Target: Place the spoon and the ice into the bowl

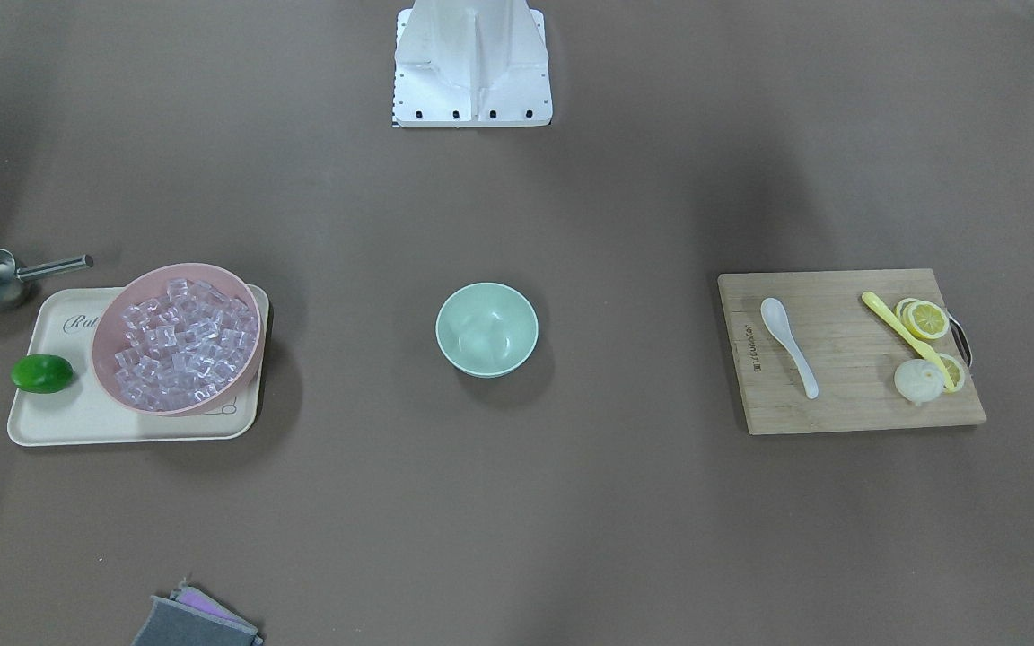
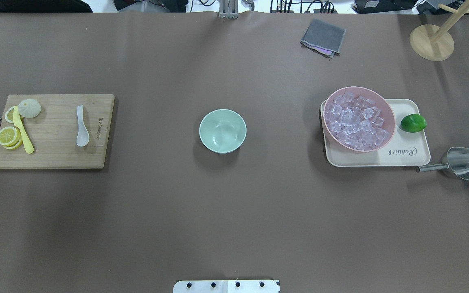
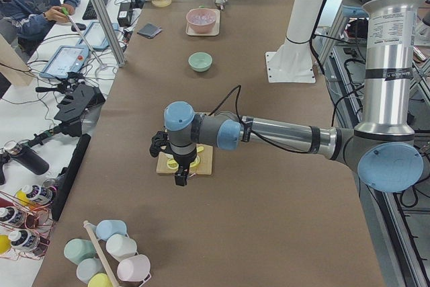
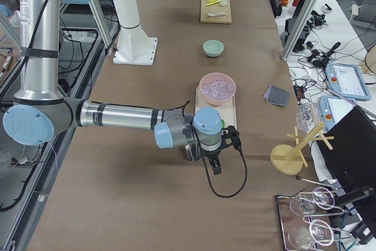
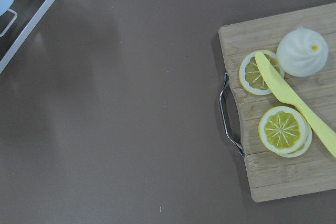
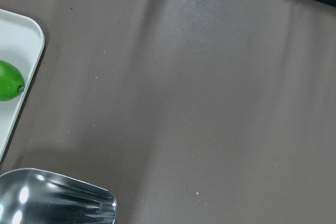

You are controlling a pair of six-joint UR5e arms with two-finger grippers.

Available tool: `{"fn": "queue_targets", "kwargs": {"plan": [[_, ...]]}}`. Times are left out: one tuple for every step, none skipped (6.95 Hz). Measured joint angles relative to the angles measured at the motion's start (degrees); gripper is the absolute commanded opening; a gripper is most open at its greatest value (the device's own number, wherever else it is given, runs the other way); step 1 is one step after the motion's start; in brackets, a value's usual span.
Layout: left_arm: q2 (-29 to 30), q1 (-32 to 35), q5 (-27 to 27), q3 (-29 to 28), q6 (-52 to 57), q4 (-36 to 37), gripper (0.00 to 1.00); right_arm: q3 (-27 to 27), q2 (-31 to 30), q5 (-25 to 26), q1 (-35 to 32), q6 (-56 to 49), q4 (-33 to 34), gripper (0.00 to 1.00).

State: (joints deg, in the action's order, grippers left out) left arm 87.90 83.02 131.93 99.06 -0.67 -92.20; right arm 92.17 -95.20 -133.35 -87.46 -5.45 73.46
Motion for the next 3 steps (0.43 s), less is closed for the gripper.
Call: {"fn": "queue_targets", "kwargs": {"plan": [[0.03,0.03,0.01,0.03,-0.69,-0.03,0.98,0.07,0.00,0.01,0.00,0.20,0.25,1.00],[0.11,0.03,0.03,0.20,-2.00,-0.28,0.98,0.09,-0.05,-0.06,0.00,0.29,0.33,1.00],[0.09,0.03,-0.01,0.44,-2.61,-0.74,0.98,0.23,-0.14,-0.21,0.00,0.33,0.36,1.00]]}}
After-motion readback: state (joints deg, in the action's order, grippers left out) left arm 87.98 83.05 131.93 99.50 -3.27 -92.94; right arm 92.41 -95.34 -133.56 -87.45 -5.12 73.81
